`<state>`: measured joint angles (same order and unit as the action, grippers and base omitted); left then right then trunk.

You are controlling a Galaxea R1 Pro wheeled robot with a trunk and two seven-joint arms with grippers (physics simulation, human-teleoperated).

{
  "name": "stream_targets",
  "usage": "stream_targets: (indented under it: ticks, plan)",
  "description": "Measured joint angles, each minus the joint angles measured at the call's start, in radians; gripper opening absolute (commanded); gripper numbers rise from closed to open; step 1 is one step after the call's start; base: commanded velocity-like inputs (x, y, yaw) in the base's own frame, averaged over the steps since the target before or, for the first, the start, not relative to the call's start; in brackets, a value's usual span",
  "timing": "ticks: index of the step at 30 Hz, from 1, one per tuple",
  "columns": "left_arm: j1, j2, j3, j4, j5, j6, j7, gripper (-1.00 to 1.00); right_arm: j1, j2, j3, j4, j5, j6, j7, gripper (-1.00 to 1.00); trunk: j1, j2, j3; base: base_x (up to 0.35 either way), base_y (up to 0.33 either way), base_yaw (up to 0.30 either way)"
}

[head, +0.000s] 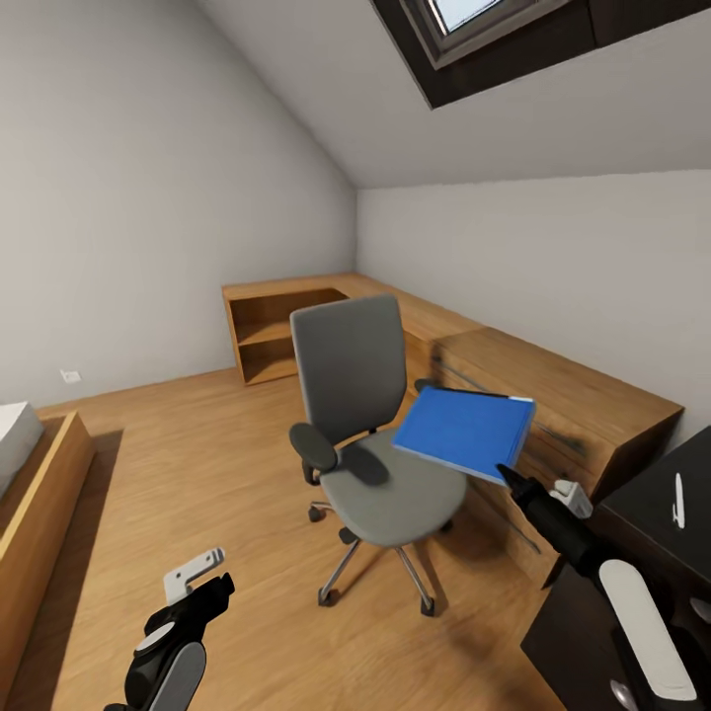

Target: In the bedroom, organize the workspace by keeping the computer under the desk, ensuring the monitor is on the desk, placing the keyboard on the desk next to the monitor, placing the mouse on the desk next to the keyboard, moving the folder from the swivel chair onto the desk next to the mouse, stacking the notebook on top of the folder with the pen on top of the notebook, and positioning the swivel chair next to the desk.

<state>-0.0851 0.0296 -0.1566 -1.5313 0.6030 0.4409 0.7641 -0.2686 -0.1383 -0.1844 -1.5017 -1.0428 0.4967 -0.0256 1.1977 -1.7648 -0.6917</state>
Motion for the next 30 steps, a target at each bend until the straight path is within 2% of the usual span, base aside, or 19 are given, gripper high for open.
stream_targets:
  ticks: [5,16,22,27,30]
  plan:
    - [0.0,0.0,0.001,-0.002,0.0,0.0,-0.003,1.0,0.03,0.009,-0.002,-0.058,-0.001,0.006,-0.03,-1.0,-0.019,0.035,0.016,0.0,0.0,0.0]
    - [0.0,0.0,0.0,-0.003,0.0,0.0,-0.003,1.0,0.039,0.009,-0.005,-0.066,-0.008,0.005,-0.033,-1.0,-0.061,0.112,0.05,0.0,0.0,0.0]
    - [0.0,0.0,0.001,-0.003,0.0,0.0,-0.004,1.0,0.039,0.009,-0.024,-0.066,-0.009,0.009,-0.033,-1.0,-0.084,0.154,0.069,0.0,0.0,0.0]
    - [0.0,0.001,-0.001,0.075,0.002,0.002,-0.007,1.0,0.039,0.008,-0.029,-0.066,-0.009,0.011,-0.032,-1.0,-0.104,0.189,0.085,0.0,0.0,0.0]
    - [0.0,0.0,0.003,0.088,0.001,0.002,-0.007,1.0,0.039,0.01,-0.029,-0.064,-0.009,0.009,-0.032,-1.0,-0.115,0.21,0.094,0.0,0.0,0.0]
